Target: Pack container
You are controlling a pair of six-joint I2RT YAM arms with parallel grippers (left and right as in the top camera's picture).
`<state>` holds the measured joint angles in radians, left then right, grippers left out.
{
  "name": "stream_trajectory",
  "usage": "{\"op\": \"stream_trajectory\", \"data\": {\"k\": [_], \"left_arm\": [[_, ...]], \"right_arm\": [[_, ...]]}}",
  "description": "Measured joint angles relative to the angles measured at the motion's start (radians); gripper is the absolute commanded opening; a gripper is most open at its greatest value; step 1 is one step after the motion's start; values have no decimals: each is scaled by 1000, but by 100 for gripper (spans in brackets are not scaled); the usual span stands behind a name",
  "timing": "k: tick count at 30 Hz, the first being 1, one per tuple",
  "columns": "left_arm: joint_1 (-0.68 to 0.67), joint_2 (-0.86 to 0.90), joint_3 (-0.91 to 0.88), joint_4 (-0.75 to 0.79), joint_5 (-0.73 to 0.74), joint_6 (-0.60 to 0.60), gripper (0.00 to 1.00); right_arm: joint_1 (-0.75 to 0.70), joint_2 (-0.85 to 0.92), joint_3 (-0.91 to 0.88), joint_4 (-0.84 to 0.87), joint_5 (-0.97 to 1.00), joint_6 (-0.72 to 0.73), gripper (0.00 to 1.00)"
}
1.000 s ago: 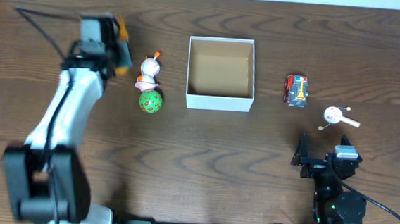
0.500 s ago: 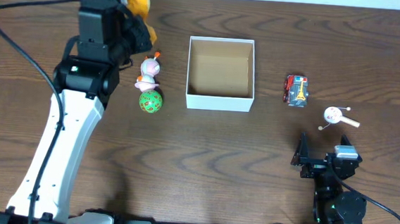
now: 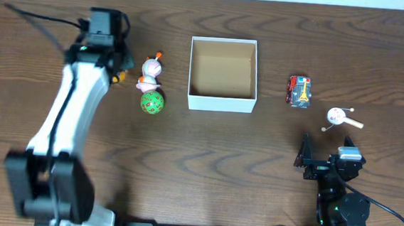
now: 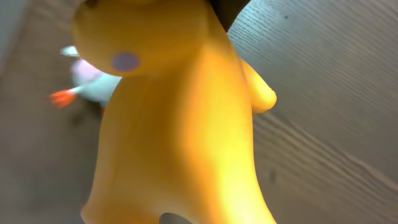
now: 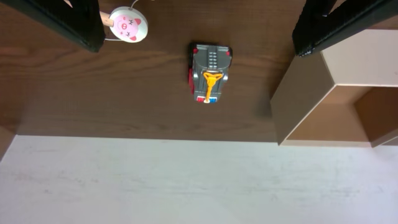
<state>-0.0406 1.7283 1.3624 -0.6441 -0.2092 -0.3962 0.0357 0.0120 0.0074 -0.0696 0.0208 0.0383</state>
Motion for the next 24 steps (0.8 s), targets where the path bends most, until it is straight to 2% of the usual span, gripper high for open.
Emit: {"op": "stream_trajectory", "data": {"k": [7, 24], "left_arm": [[26, 167, -27, 16, 13, 0, 6], [90, 178, -29, 28, 46, 0, 6]], "right_arm": [[0, 0, 0, 0, 0, 0, 99], [0, 0, 0, 0, 0, 0, 99]]}}
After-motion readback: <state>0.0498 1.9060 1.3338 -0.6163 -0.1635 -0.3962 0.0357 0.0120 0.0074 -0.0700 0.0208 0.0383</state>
